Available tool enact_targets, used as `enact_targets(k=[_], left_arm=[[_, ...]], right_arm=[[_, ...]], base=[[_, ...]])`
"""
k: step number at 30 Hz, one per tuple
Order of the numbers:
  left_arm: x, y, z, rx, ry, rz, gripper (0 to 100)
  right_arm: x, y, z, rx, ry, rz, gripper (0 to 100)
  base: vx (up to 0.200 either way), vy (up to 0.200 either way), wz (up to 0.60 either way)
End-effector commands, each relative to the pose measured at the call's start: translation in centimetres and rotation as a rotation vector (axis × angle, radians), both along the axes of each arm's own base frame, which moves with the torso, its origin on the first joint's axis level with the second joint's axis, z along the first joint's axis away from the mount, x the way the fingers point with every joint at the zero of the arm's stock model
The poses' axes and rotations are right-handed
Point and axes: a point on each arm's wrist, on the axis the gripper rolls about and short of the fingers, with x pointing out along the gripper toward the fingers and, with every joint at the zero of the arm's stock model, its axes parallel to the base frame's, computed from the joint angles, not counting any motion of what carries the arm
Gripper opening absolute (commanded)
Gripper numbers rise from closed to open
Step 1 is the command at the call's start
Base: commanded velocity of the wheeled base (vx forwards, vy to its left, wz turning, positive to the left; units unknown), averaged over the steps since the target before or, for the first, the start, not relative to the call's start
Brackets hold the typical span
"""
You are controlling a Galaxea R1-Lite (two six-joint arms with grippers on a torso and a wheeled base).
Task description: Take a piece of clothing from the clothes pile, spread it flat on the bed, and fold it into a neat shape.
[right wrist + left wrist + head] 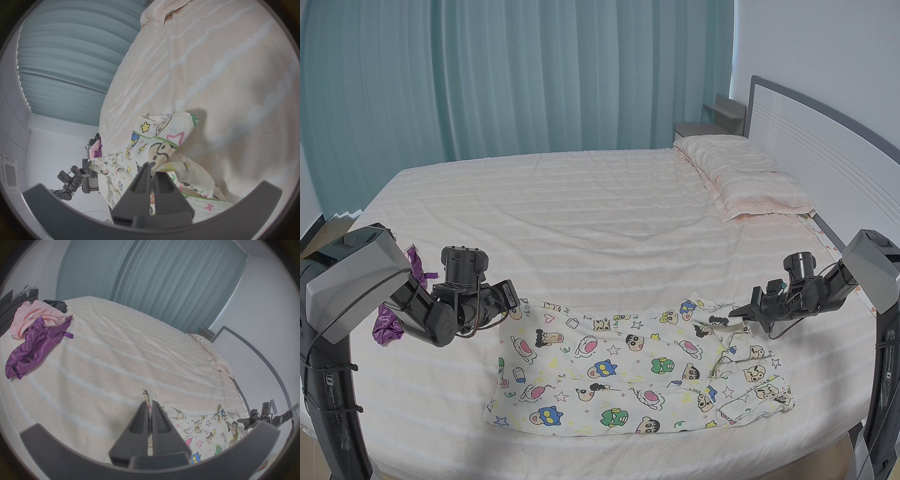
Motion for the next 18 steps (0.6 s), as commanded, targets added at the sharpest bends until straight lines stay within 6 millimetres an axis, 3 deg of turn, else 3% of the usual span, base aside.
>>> enact_targets(k=[1,11,18], left_arm=[[0.2,0.0,0.1,0.0,-0.009,0.002,0],[2.3,-0.1,0.1,0.02,-0.052,0.002,0],[3.4,-0.3,0.0,0.017,-0.076,0.006,0]], right_arm=[[-0.1,-1.0,1.4,0.001,-0.03,-0.023,0],[-0.9,-3.2,4.4,0.022,-0.093,-0.05,0],[-0.8,-3.5,4.9,0.021,-0.115,-0.056,0]], base=[[0.0,0.0,0.0],[0.0,0.0,0.0],[0.0,0.0,0.0]])
